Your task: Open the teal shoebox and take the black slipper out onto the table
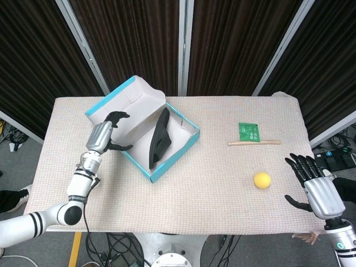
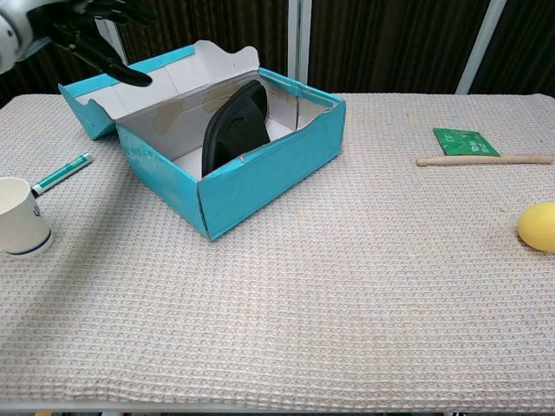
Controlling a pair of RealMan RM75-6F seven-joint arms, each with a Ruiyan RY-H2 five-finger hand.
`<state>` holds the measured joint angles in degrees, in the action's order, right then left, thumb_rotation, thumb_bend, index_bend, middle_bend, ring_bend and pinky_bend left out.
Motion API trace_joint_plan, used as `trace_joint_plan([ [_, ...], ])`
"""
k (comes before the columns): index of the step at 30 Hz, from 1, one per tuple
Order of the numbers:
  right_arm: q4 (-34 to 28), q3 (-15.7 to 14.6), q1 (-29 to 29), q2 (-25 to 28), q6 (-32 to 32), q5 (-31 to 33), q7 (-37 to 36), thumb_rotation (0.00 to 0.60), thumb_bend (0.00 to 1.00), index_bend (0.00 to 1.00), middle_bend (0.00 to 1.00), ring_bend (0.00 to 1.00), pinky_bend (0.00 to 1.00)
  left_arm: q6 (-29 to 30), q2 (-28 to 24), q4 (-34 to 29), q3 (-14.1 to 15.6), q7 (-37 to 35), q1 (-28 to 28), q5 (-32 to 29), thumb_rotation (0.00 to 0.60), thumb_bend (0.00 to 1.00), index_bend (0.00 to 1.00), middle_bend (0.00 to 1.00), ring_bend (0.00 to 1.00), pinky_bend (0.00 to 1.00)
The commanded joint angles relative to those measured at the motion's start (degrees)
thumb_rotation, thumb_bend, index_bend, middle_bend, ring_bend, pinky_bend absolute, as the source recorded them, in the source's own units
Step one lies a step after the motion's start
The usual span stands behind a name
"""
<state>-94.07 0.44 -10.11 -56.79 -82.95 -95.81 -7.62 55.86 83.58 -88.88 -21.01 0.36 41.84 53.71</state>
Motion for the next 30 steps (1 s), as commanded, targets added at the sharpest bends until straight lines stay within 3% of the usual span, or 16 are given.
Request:
trace_joint_plan([
  [1, 0.07, 0.06, -0.09, 0.07, 0.09, 0.07, -0.06, 0.6, 0.08, 0.0, 0.02, 0.0, 0.01, -1.38, 3.19, 1.02, -0.31, 6.79, 4.6, -4.27, 0.6, 0.09, 0.21, 0.18, 0.14, 0.39],
  [6, 0.18, 0.15, -0.34, 0.19, 0.57, 0.42, -0.24, 0.6, 0.08, 0.0, 0.02, 0.0, 0.01, -0.9, 5.11, -0.17, -0.39, 16.31, 8.96, -12.51, 0.6, 0.09, 0.21, 0.24, 0.25, 0.47],
  [11, 0.52, 0.16, -0.5, 0.01, 0.8, 0.51, -0.54, 0.6, 0.08, 0.0, 0.02, 0.0, 0.01, 0.19, 7.39, 0.05, -0.94, 21.48, 12.24, -20.29, 0.597, 0.09, 0.17, 0.24, 0.25, 0.49],
  [13, 0.56, 0.19, -0.55, 0.03, 0.81, 0.5, -0.59, 0.6, 0.08, 0.0, 0.02, 0.0, 0.01, 1.22, 8.45, 1.14, -0.74, 23.11, 13.29, -21.16, 0.557, 0.09, 0.13, 0.22, 0.23, 0.49],
  [17, 0.69, 0.14, -0.48, 0.04, 0.64, 0.48, -0.72, 0.6, 0.08, 0.0, 0.02, 0.0, 0.01, 4.58, 11.94, 5.06, 0.76, 25.13, 14.86, -17.12, 0.49, 0.09, 0.09, 0.16, 0.14, 0.42],
  [22, 0.83, 0.07, -0.18, 0.0, 0.26, 0.63, -0.91, 0.6, 0.08, 0.0, 0.02, 0.0, 0.01, 2.97, 12.94, 6.57, 1.65, 25.89, 16.08, -14.69, 0.443, 0.09, 0.08, 0.13, 0.11, 0.33],
  [24, 0.99, 0.05, -0.07, -0.05, 0.19, 0.79, -1.08, 0.6, 0.08, 0.0, 0.02, 0.0, 0.01, 2.19, 13.24, 8.46, 3.17, 26.2, 16.7, -10.79, 0.472, 0.09, 0.08, 0.12, 0.08, 0.28],
  [27, 1.13, 0.0, 0.03, -0.05, 0.12, 0.84, -1.21, 0.6, 0.08, 0.0, 0.02, 0.0, 0.01, 0.98, 13.6, 11.86, 5.84, 28.27, 17.85, -6.1, 0.59, 0.09, 0.08, 0.1, 0.03, 0.21],
  [30, 1.3, 0.05, 0.15, -0.02, -0.15, 0.88, -1.43, 0.6, 0.08, 0.0, 0.02, 0.0, 0.01, -0.48, 13.36, 14.01, 7.5, 30.75, 18.89, -3.9, 0.6, 0.09, 0.08, 0.07, 0.0, 0.19],
])
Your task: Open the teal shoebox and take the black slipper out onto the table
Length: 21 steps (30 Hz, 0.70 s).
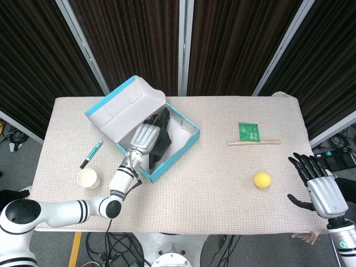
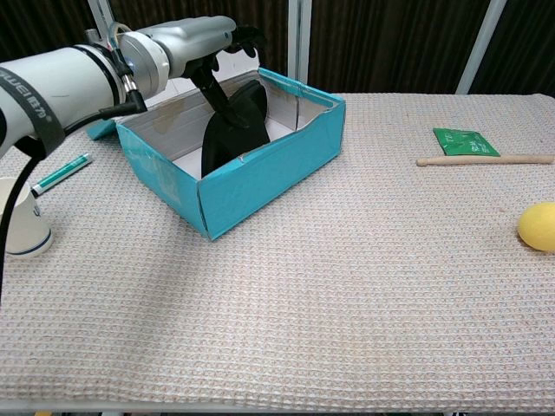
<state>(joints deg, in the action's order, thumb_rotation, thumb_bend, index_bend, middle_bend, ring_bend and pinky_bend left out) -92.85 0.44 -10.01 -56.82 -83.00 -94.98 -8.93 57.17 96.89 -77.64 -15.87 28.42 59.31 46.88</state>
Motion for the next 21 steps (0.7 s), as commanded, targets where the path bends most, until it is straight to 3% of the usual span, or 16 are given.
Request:
trace_joint_plan([
  [1, 0.12, 0.06, 0.07, 0.0, -0.14, 0.08, -0.18, 0.6, 0.08, 0.0, 0.02, 0.0, 0.01, -2.17, -0.09, 3.26, 2.78, 3.55, 1.72, 3.43, 0.6, 0.09, 0.08, 0.07, 0.0, 0.19],
  [4, 0.3, 0.05, 0.07, -0.06, -0.18, 0.04, -0.36, 0.6, 0.08, 0.0, 0.02, 0.0, 0.01, -3.41, -0.51, 3.95, 3.62, 5.78, 2.5, 4.05, 0.6, 0.09, 0.08, 0.05, 0.0, 0.18],
  [12, 0.85, 0.09, 0.17, -0.32, -0.34, 0.17, -0.89, 0.6, 0.08, 0.0, 0.02, 0.0, 0.01, -3.37, -2.35, -0.14, 1.23, 5.12, 2.43, 2.46, 0.6, 0.09, 0.08, 0.04, 0.0, 0.17],
  [21, 1.38, -0.02, 0.56, -0.38, -0.84, 0.2, -1.5, 0.6, 0.08, 0.0, 0.02, 0.0, 0.01, -4.39, -1.04, 0.94, 6.12, 15.6, 4.41, 0.52, 0.6, 0.09, 0.08, 0.01, 0.0, 0.16],
])
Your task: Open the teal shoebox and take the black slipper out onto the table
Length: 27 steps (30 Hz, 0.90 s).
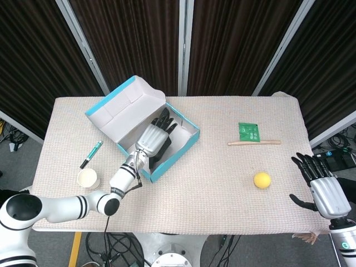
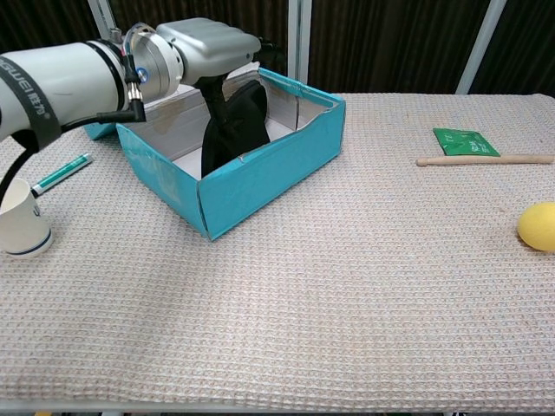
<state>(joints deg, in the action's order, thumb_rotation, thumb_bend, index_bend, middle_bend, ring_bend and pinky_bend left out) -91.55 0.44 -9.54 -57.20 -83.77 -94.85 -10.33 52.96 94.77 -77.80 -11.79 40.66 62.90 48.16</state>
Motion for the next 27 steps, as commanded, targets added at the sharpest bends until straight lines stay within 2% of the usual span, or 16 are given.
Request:
trace_joint_plan([
  [1, 0.1, -0.04, 0.14, 0.02, -0.09, 0.12, -0.14, 0.6, 0.08, 0.0, 0.02, 0.0, 0.01, -0.06, 1.43, 1.57, 2.47, 4.11, 0.93, -0.67, 0.6, 0.09, 0.08, 0.01, 0.0, 0.16],
  [5, 0.23, -0.07, 0.33, 0.03, -0.38, 0.07, -0.24, 0.6, 0.08, 0.0, 0.02, 0.0, 0.01, -0.47, 2.52, 3.47, 3.6, 7.59, 1.57, -2.16, 0.6, 0.09, 0.08, 0.0, 0.0, 0.15],
  [15, 0.31, -0.02, 0.33, 0.07, -0.21, 0.24, -0.28, 0.6, 0.08, 0.0, 0.02, 0.0, 0.01, -0.65, 3.18, 6.3, 4.27, 13.55, 3.07, -4.84, 0.6, 0.09, 0.08, 0.0, 0.0, 0.15],
  [27, 0.07, -0.03, 0.52, 0.21, -0.31, 0.31, -0.01, 0.6, 0.08, 0.0, 0.02, 0.0, 0.01, -2.24, 4.41, 8.54, 5.45, 21.99, 6.07, -11.81, 0.6, 0.09, 0.08, 0.0, 0.0, 0.15],
])
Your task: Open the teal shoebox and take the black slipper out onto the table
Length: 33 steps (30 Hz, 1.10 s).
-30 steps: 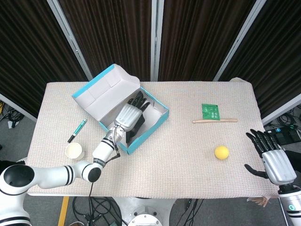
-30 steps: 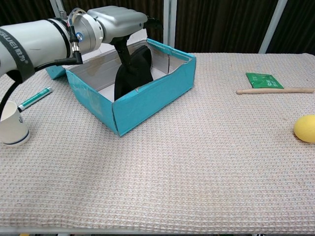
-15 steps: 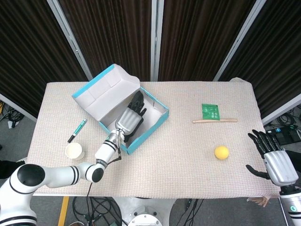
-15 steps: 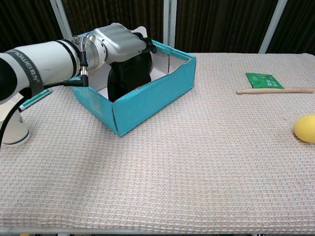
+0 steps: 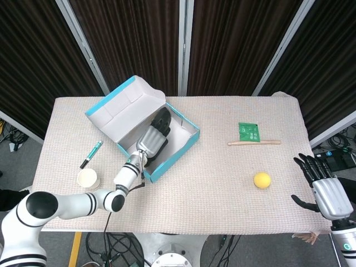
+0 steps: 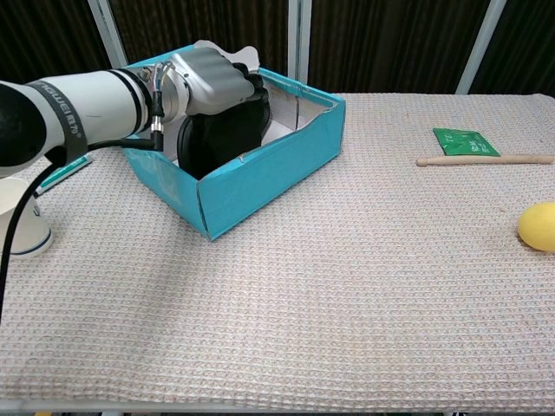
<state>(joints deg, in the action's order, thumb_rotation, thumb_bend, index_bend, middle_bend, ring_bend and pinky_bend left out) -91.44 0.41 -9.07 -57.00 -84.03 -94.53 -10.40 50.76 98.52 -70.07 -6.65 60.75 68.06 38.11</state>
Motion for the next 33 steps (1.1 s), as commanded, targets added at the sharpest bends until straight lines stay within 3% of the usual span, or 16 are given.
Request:
trace_joint_plan([
  [1, -0.07, -0.02, 0.08, 0.04, -0.05, 0.01, 0.08, 0.6, 0.08, 0.0, 0.02, 0.0, 0.01, -0.25, 0.85, 0.96, 0.27, 2.43, 1.21, -2.46, 0.6, 0.09, 0.09, 0.0, 0.0, 0.15],
  [5, -0.13, -0.03, 0.19, 0.12, -0.1, 0.09, 0.05, 0.6, 0.08, 0.0, 0.02, 0.0, 0.01, -0.34, 1.64, 2.11, 1.01, 4.0, 1.89, -3.03, 0.6, 0.11, 0.16, 0.0, 0.0, 0.15],
  [10, 0.01, -0.03, 0.47, 0.18, -0.41, 0.22, -0.13, 0.6, 0.08, 0.01, 0.02, 0.0, 0.01, -0.85, 2.61, 3.78, 2.17, 4.46, 2.03, -2.31, 0.6, 0.22, 0.26, 0.0, 0.0, 0.15],
  [16, 0.32, -0.02, 0.45, 0.07, -0.24, 0.3, -0.44, 0.6, 0.08, 0.01, 0.02, 0.0, 0.01, -1.5, 2.44, 5.27, 2.02, -0.74, 0.82, 1.77, 0.6, 0.33, 0.4, 0.01, 0.0, 0.15],
  [33, -0.08, 0.17, 0.06, 0.05, 0.04, -0.07, -0.06, 0.6, 0.08, 0.01, 0.02, 0.0, 0.01, 6.51, -2.76, 2.74, 0.91, -18.93, -6.16, 19.33, 0.6, 0.37, 0.44, 0.04, 0.0, 0.15],
])
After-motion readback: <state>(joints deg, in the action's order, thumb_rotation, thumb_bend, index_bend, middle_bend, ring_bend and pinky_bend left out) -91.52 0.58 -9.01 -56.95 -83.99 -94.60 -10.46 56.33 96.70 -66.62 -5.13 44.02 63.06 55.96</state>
